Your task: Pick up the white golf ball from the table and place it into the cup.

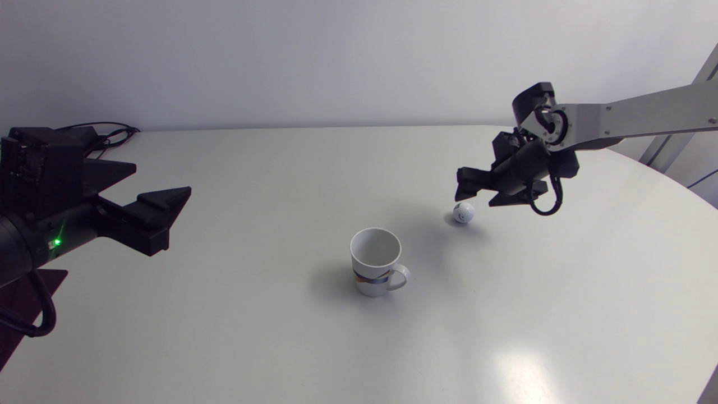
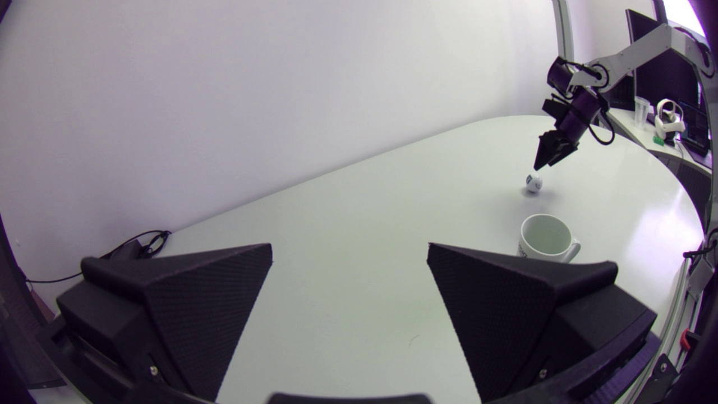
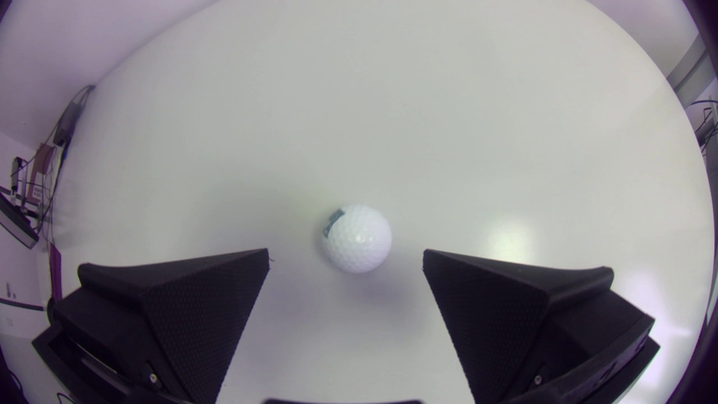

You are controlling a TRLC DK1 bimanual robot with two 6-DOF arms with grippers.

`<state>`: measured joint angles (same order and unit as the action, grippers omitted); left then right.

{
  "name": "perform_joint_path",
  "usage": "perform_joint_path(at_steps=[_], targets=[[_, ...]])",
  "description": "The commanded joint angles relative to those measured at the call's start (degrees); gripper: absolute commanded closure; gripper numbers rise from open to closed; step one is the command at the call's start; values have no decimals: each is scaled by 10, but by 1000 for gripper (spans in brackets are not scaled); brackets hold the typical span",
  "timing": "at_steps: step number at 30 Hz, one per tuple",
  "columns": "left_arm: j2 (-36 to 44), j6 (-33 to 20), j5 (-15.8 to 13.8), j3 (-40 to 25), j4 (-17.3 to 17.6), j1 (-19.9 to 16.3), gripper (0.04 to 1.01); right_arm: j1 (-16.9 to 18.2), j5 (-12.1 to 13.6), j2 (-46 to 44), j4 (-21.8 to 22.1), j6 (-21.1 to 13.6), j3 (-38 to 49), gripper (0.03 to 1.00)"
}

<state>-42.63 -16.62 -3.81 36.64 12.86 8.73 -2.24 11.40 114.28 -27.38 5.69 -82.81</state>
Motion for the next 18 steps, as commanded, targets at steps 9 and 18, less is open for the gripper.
perform_joint_path(at_steps=[9, 18], targets=[[-7, 5, 5, -18, -13, -3, 54, -2, -46, 96, -22, -36, -68, 70], [-8, 4, 3, -20, -18, 0, 54, 20, -83, 176, -34, -38, -155, 70]])
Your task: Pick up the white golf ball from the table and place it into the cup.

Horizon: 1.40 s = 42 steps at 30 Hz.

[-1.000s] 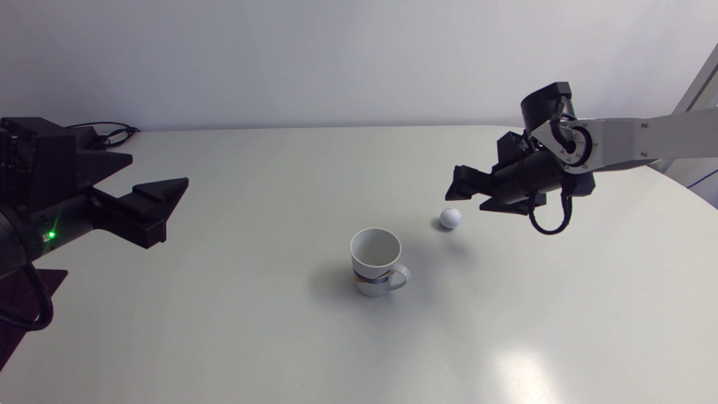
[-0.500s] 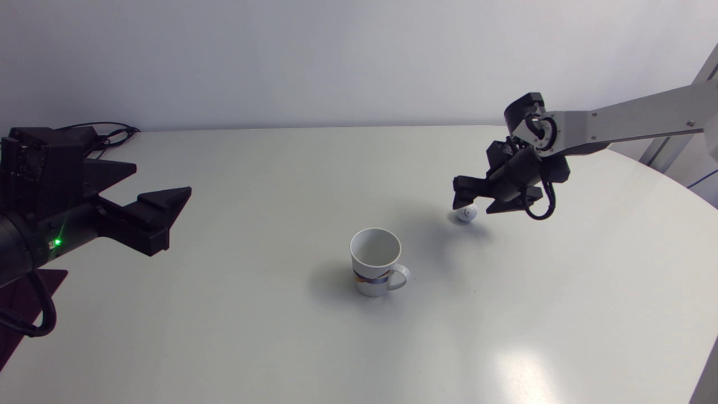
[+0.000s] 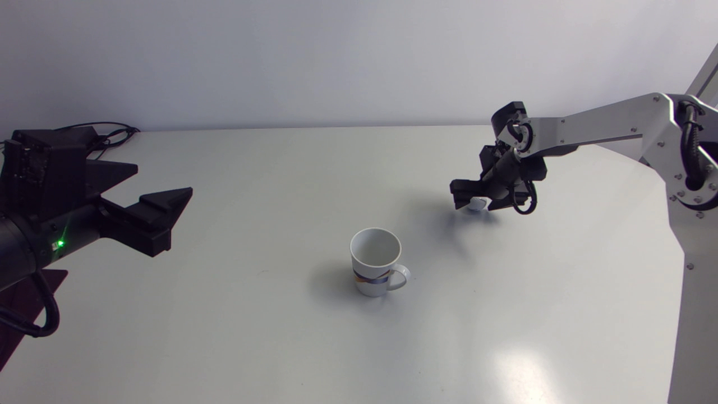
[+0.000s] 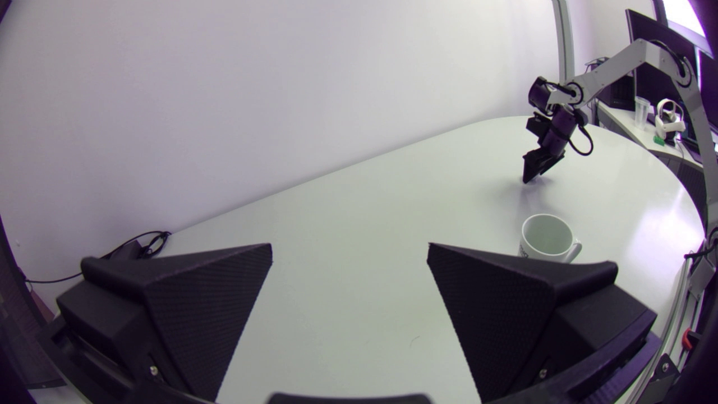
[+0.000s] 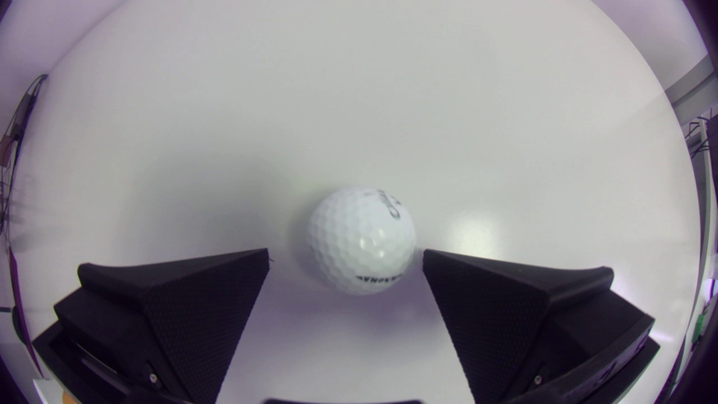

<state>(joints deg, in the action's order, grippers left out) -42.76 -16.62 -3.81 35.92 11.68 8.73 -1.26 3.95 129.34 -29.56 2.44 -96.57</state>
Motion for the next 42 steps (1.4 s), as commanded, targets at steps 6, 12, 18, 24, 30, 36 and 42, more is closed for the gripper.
perform_joint_path(at_steps=[6, 12, 18, 24, 30, 36, 42], targets=[[-7, -1, 1, -24, -13, -6, 54, 19, -12, 64, -21, -10, -63, 74], [-7, -1, 0, -24, -17, -5, 54, 9, -14, 88, -20, -15, -103, 185], [-2, -2, -2, -27, -17, -4, 54, 1, -59, 140, 9, -34, -165, 505], [12, -7, -4, -31, -13, -4, 54, 0, -58, 168, 82, -64, -173, 723], [14, -16, -4, -33, -13, -8, 54, -9, -65, 79, 273, -87, -6, 767], [15, -17, -4, -39, -15, -8, 54, -1, -51, -27, 343, -81, 112, 721], [16, -15, -4, -41, -16, 0, 54, 11, -37, -56, 309, -72, 129, 66]])
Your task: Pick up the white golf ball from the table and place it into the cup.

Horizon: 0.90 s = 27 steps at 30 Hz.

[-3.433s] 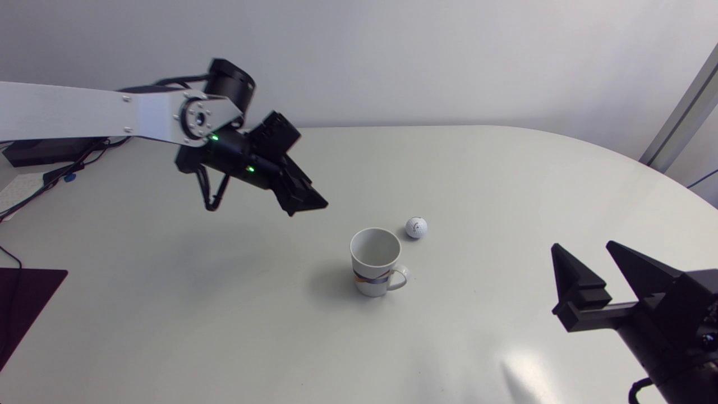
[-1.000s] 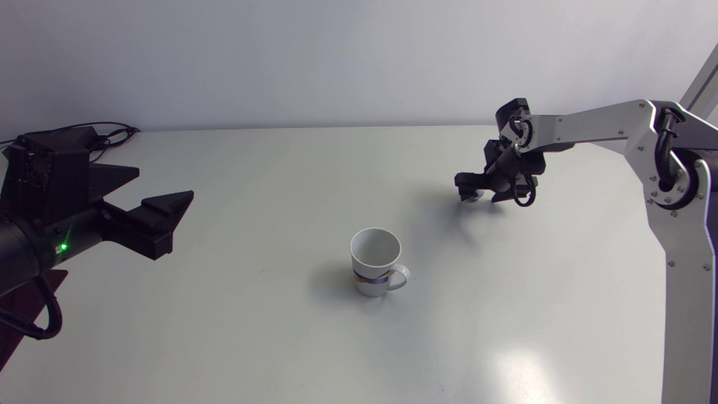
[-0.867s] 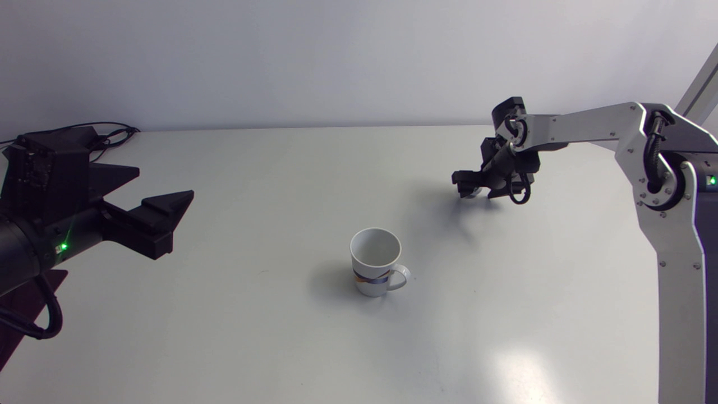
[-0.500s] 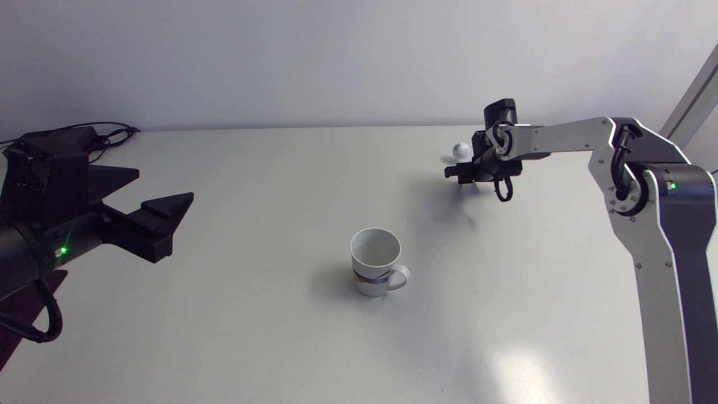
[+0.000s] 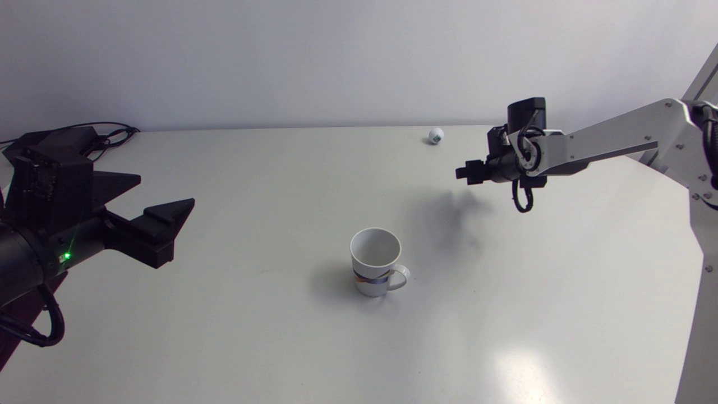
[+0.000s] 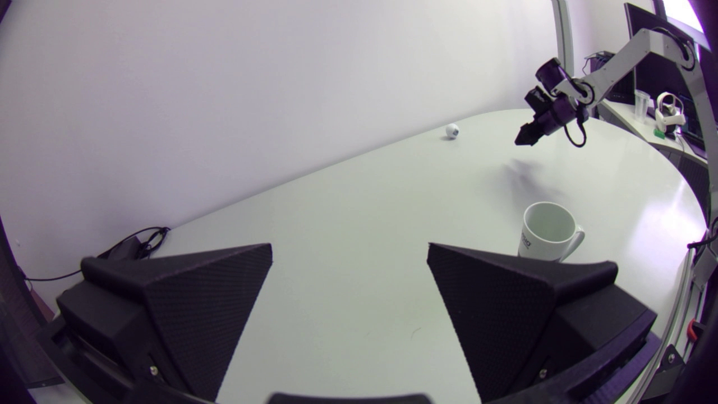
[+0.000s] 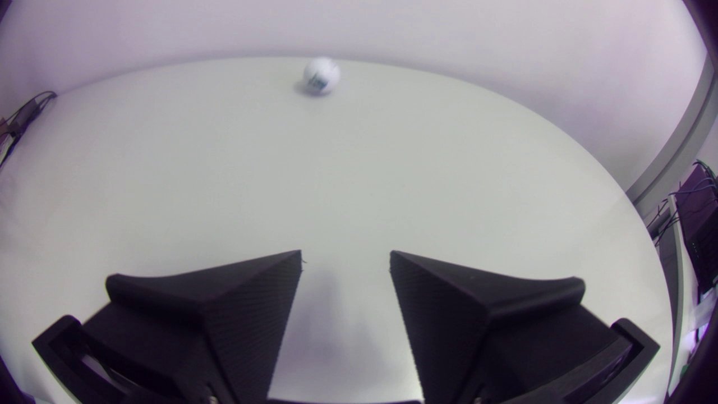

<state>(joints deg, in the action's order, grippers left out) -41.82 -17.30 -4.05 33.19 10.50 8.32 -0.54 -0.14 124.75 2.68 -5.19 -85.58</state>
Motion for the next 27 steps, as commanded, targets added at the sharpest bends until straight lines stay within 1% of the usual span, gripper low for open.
perform_joint_path(at_steps=[1, 4, 5, 11, 13, 16, 20, 22, 24, 27], targets=[[10, -8, -2, -14, -3, 4, 54, 0, 9, -13, -14, 4, 25, 66], [20, -9, -2, -13, 7, 4, 54, -19, 31, -14, -33, -3, 30, 66], [23, -11, -2, -14, 9, 4, 54, -28, 35, -16, -36, -8, 33, 66], [25, -20, -3, -24, 12, 1, 54, -83, 35, -11, -38, -23, 31, 66], [29, -20, -7, -30, 15, 2, 54, -96, 34, -4, -49, -24, 16, 66], [32, -20, -9, -36, 15, 2, 54, -105, 34, 10, -74, -22, -15, 66], [33, -21, -10, -32, 18, 1, 54, -110, 34, 33, -97, -20, -53, 66], [33, -22, -10, -32, 18, -1, 54, -111, 37, 45, -116, -16, -71, 66], [32, -22, -11, -30, 17, -1, 54, -114, 51, 50, -128, -9, -78, 66], [30, -22, -11, -26, 17, -2, 54, -129, 65, 52, -146, 0, -70, 66]])
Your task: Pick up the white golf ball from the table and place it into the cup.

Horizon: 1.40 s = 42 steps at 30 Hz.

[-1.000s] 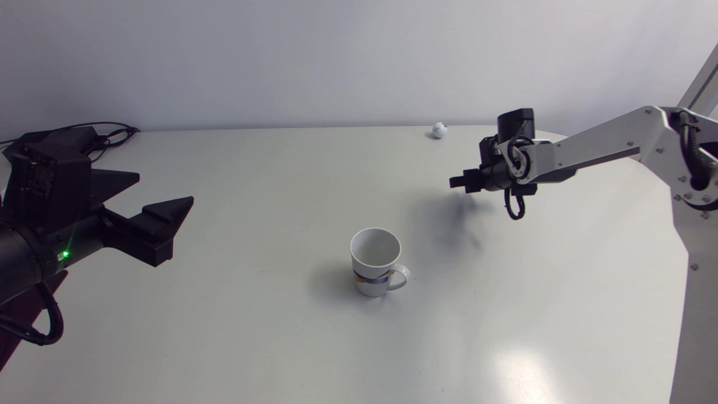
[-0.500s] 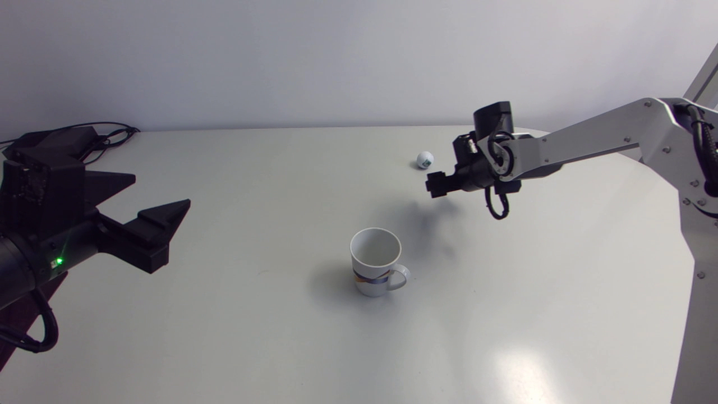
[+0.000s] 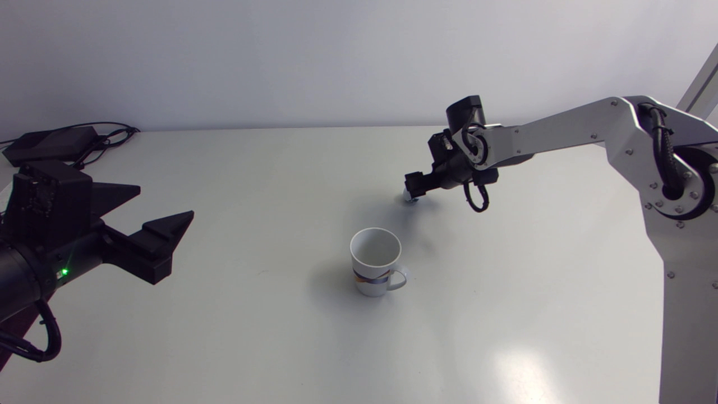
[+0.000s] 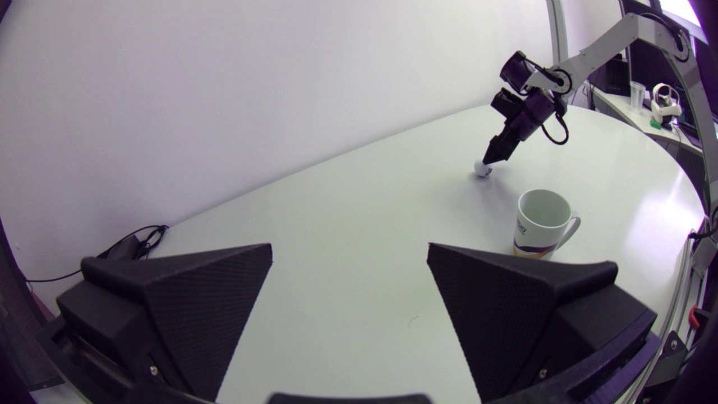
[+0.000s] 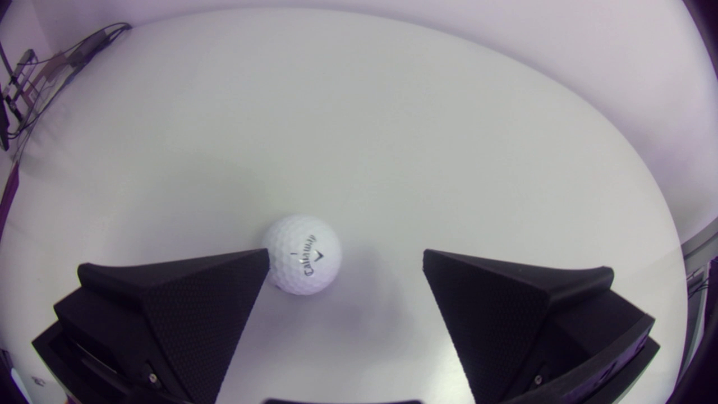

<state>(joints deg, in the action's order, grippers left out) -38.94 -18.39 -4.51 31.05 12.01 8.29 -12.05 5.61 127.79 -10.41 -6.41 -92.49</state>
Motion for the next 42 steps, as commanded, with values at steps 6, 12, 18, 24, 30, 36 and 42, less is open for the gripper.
perform_joint_path(at_steps=[6, 12, 18, 24, 30, 36, 42], targets=[[-8, -11, -7, 6, 2, -2, 54, -65, 12, -26, -18, 10, 98, 274], [-17, -5, -8, 2, -4, 8, 54, -59, 9, -57, 24, -4, 151, 664], [-12, -1, -7, 2, -2, 12, 54, -58, 5, -78, 16, 20, 166, 159], [-16, -13, -7, -6, -3, 9, 54, -84, 14, -104, -5, 19, 175, 70], [-191, -77, -146, 43, -17, -79, 54, -82, 24, -170, -10, 17, 207, 70], [-409, -164, -276, 160, 19, -127, 54, -24, 55, -269, -30, 0, 264, 70], [-610, -187, -327, 311, 79, -106, 54, 24, 61, -359, -67, -21, 293, 70]])
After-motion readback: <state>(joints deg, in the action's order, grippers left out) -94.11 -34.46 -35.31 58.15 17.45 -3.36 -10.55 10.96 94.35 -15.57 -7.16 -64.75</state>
